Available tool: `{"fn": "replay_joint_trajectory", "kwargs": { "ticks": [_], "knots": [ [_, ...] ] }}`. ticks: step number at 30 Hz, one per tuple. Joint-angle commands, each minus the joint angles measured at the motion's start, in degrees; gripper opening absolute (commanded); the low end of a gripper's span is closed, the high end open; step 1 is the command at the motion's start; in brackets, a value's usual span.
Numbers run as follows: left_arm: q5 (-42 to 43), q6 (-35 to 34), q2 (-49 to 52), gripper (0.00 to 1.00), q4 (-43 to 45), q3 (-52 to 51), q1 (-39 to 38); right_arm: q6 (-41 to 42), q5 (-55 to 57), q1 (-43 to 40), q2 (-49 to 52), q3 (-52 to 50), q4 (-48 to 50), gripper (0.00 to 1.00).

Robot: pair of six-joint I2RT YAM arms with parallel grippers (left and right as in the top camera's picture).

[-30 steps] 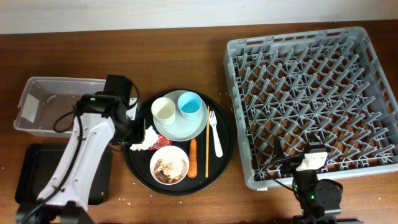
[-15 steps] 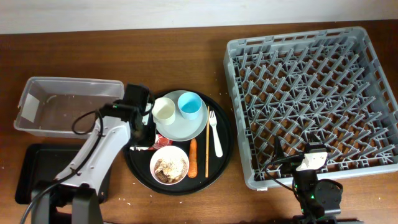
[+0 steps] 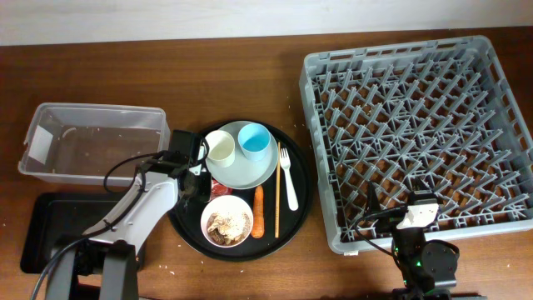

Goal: Sort waste into correct bins and load items into the dishwasher rack
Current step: 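Grasp the white tissue with the left gripper and drop it into the clear bin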

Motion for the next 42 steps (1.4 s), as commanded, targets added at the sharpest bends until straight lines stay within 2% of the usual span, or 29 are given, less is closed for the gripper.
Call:
{"fn": "replay_joint_trajectory", "kwargs": {
  "ticks": [1,3,4,5,7,9,12,15,19,24,26,30,33,35,37,41,42],
  "knots": [
    [-0.4,-0.1,0.3,0.22,0.0,-0.4,-0.1,0.3,0.3,0.3,-0.4,-0.3,-0.2,0.99],
    [-0.5,-0.1,0.3,0.16,-0.2,-0.4,0.0,0.3,0.3,0.3,-0.4,-0.3,-0.2,0.99],
    [-1.2,-0.1,0.3,0.02,-0.3,-0.4,0.0,0.3,0.3,0.3,-0.4,-0.3,-0.2,0.99],
    [-3.2,-0.1,0.3,0.01,-0.9,-0.4,0.0,0.3,0.3,0.3,-0.4,-0.3,-0.2,0.99],
    [-5.9,-0.1,0.2,0.01,-1.9,0.0,0.0,0.3,0.3,0.3,-0.4,-0.3,-0.2,0.99],
    [-4.5,-0.2,-2.2,0.01,-4.4,3.3,-0.1,0.3,0.3,0.3,-0.4,-0.3,-0.2,0.99],
    [-0.3,-0.3,-10.1,0.0,-6.0,7.1,-0.1,0.3,0.3,0.3,-0.4,-0.3,-0.2,0.99],
    [-0.5,-0.3,-20.2,0.01,-8.1,9.2,0.0,0.3,0.3,0.3,-0.4,-0.3,-0.2,0.99],
    [-7.2,-3.4,-28.5,0.01,-3.5,9.2,5.2,0.3,0.3,0.3,-0.4,-0.3,-0.2,0.99],
    [-7.2,-7.9,-19.1,0.01,0.2,9.2,17.1,0.3,0.3,0.3,-0.3,-0.3,-0.2,0.99],
    [-6.6,-7.8,-14.3,0.01,0.3,9.2,18.2,0.3,0.3,0.3,-0.3,-0.3,-0.2,0.99],
    [1.4,-7.8,-3.0,0.01,1.6,9.2,18.2,0.3,0.3,0.3,-0.3,-0.3,-0.2,0.99],
    [11.1,-7.8,-2.4,0.01,2.3,9.2,18.2,0.3,0.3,0.3,-0.3,-0.3,-0.2,0.99],
    [14.1,-7.8,-2.4,0.01,3.4,9.2,18.2,0.3,0.3,0.3,-0.3,-0.3,-0.2,0.99],
    [13.5,-7.8,-2.4,0.01,6.3,9.2,18.3,0.3,0.3,0.3,-0.3,-0.3,-0.2,0.99],
    [4.9,-7.8,-2.4,0.14,9.5,9.2,18.4,0.3,0.3,0.3,-0.3,-0.3,-0.2,0.99],
    [5.0,-7.8,-2.4,0.14,9.3,9.2,18.4,0.3,0.3,0.3,-0.3,-0.3,-0.2,0.99]
  ]
}}
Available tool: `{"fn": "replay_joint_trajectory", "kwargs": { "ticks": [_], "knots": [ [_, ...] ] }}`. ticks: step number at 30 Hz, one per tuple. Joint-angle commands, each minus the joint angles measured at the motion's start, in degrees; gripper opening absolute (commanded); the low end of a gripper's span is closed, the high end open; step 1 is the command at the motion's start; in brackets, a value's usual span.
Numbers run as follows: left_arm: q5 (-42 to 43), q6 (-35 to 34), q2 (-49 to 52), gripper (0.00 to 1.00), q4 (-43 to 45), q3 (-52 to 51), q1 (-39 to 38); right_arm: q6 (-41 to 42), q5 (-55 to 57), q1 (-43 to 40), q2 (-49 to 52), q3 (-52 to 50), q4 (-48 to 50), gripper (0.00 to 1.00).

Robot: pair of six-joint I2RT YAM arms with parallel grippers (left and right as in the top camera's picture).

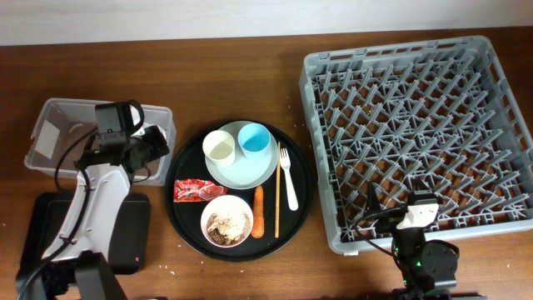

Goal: Sort waste into correct bins and load items into the dishwasher rack
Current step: 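Grasp the white tissue with the left gripper and drop it into the clear bin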

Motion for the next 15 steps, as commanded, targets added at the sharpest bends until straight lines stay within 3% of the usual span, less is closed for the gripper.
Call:
{"fn": "replay_joint_trajectory", "kwargs": {
  "ticks": [1,8,9,13,15],
  "knots": [
    [-3.1,0.0,0.5,0.14,-0.3,0.6,0.2,0.3,0.3,0.3,-0.3,-0.3,-0.3,0.99],
    [-10.2,0.0,0.7,0.17,-2.3,0.4,0.2,0.3,0.3,0.3,-0.3,-0.3,-0.3,0.99],
    [-10.3,0.0,0.7,0.36,-2.2,0.5,0.2,0.3,0.3,0.3,-0.3,-0.3,-0.3,0.99],
    [-9.9,0.0,-6.3,0.36,-9.0,3.1,0.2,0.3,0.3,0.3,-0.3,-0.3,-0.3,0.99],
    [-11.1,-1.8,-16.6,0.21,-18.0,3.5,0.2,0.3,0.3,0.3,-0.3,-0.3,-0.3,0.99]
  ]
}}
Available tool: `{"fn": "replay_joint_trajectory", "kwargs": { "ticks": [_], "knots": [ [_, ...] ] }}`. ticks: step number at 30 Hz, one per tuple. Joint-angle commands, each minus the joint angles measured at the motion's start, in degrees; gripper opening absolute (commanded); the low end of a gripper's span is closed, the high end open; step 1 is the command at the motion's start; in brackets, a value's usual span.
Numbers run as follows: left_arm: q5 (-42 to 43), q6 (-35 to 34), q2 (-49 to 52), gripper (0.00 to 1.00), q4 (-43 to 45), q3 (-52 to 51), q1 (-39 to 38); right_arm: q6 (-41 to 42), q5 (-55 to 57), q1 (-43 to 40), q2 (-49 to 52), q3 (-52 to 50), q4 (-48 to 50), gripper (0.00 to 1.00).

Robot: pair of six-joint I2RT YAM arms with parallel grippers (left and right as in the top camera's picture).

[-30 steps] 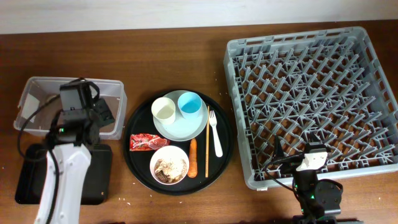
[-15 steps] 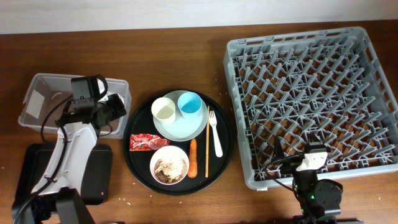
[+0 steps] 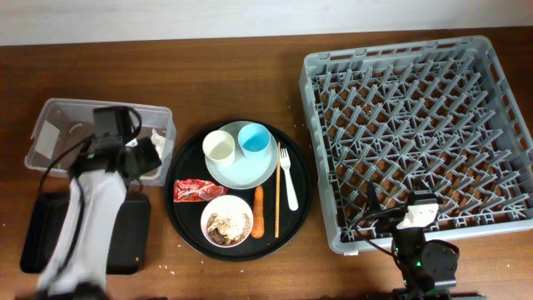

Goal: Sort waste into correct bins and load items into the dishwasher rack
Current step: 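Grasp the white tissue with the left gripper and drop it into the clear bin, then move the left gripper to the red snack wrapper and grasp it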

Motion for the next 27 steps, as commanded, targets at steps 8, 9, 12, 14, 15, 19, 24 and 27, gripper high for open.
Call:
{"fn": "replay_joint_trajectory", "kwargs": {
  "ticks": [8,9,12,14,15,19,24,27],
  "knots": [
    [-14.0,-22.4,-19.3,0.01,-15.2,-9.5,4.5,0.3,0.3,0.3,-0.3,-0.3,-0.2,0.99],
    [-12.6,-22.4,-19.3,0.01,-13.5,-12.2,7.2,0.3,0.3,0.3,-0.3,-0.3,-0.2,0.99],
    [-5.1,-22.3,-19.3,0.0,-4.8,-21.3,16.7,0.3,0.3,0.3,-0.3,-0.3,-0.2,0.99],
    [1.9,-21.4,-18.7,0.0,1.5,-25.8,21.6,0.3,0.3,0.3,-0.3,-0.3,-0.2,0.99],
    [4.5,-21.4,-17.9,0.0,4.4,-27.6,23.6,0.3,0.3,0.3,-0.3,-0.3,-0.2,0.99],
    [13.3,-17.9,-10.6,0.0,12.5,-29.5,25.4,0.3,0.3,0.3,-0.3,-0.3,-0.2,0.99],
    [23.7,-15.3,-0.8,0.02,20.2,-29.5,25.4,0.3,0.3,0.3,-0.3,-0.3,-0.2,0.99],
    [29.8,-11.2,0.0,0.04,23.8,-29.5,25.4,0.3,0.3,0.3,-0.3,-0.3,-0.2,0.99]
  ]
}}
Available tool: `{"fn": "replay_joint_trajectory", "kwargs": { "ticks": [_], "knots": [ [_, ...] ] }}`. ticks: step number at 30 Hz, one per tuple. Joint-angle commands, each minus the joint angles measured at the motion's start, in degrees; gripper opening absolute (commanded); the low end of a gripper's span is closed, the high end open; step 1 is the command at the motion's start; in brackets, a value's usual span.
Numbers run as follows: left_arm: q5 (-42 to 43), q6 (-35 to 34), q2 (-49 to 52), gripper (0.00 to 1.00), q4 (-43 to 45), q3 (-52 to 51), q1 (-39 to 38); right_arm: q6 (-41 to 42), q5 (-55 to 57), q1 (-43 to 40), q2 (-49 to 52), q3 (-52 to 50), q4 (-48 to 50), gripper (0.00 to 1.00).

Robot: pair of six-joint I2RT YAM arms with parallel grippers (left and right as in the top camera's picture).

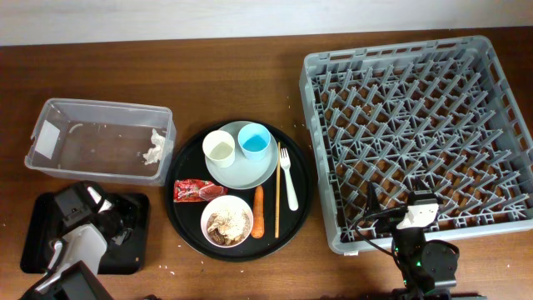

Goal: Sort waste into correct bins and load items into the dishwasher rack
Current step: 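Move the left gripper to the red snack wrapper and grasp it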

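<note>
The round black tray (pixel 185 218) holds a pale blue plate (pixel 246 167) with a cream cup (pixel 220 149) and a blue cup (pixel 253 139). Also on it are a white fork (pixel 288 177), a wooden stick (pixel 277 187), a carrot (pixel 258 211), a bowl of food scraps (pixel 226 220) and a red wrapper (pixel 194 191). A crumpled white tissue (pixel 154 148) lies in the clear bin (pixel 50 133). My left gripper (pixel 123 223) is drawn back over the black bin (pixel 37 242); its jaws are not readable. My right gripper (pixel 372 202) rests at the grey dishwasher rack's (pixel 420 125) near edge.
The clear bin sits at the back left and the black bin in front of it, both left of the tray. The rack fills the right half of the table. Crumbs dot the wood near the black bin.
My left arm was over the clear bin's right end; now it is pulled back low at the left, over the black bin. The white tissue lies uncovered in the clear bin.
My left gripper was first at the tray's left edge, beside the cream cup. Then it was over the clear bin's right end, and the red wrapper showed on the tray. It stayed there, and now the tissue rests in that bin with the arm withdrawn. The right arm never moved.
</note>
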Motion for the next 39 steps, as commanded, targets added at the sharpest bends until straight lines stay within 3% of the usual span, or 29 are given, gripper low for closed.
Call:
{"fn": "replay_joint_trajectory", "kwargs": {
  "ticks": [1,9,14,17,20,23,25,27,29,32,38,39],
  "knots": [
    [4.7,3.4,0.6,0.04,1.3,-0.4,0.2,0.3,0.3,0.3,-0.3,-0.3,-0.2,0.99],
    [15.1,9.6,0.6,0.09,4.4,-0.4,0.2,0.3,0.3,0.3,-0.3,-0.3,-0.2,0.98],
    [16.4,10.9,0.2,0.09,4.7,-0.3,0.3,0.3,0.3,0.3,-0.3,-0.3,-0.2,0.99],
    [19.0,12.1,-5.3,0.11,4.5,-0.2,0.6,0.3,0.3,0.3,-0.3,-0.3,-0.2,0.99],
    [18.9,11.6,-21.5,0.15,-2.1,1.9,0.6,0.3,0.3,0.3,-0.3,-0.3,-0.2,0.99],
    [19.0,11.7,-33.0,0.1,-12.4,4.6,0.4,0.3,0.3,0.3,-0.3,-0.3,-0.2,0.99],
    [18.5,14.4,-35.9,0.1,-20.2,9.9,-1.0,0.3,0.3,0.3,-0.3,-0.3,-0.2,0.99],
    [11.9,18.1,-34.0,0.11,-31.9,20.0,-6.3,0.3,0.3,0.3,-0.3,-0.3,-0.2,0.99],
    [1.9,18.6,-29.9,0.23,-40.4,29.0,-14.7,0.3,0.3,0.3,-0.3,-0.3,-0.2,0.99],
    [0.1,18.0,-26.1,0.53,-38.7,31.3,-24.0,0.3,0.3,0.3,-0.3,-0.3,-0.2,0.99],
    [-7.4,-0.7,-19.0,0.56,-40.8,30.6,-27.3,0.3,0.3,0.3,-0.3,-0.3,-0.2,0.99],
    [-10.5,-6.7,-16.9,0.56,-40.8,29.5,-29.1,0.3,0.3,0.3,-0.3,-0.3,-0.2,0.99]
  ]
}}
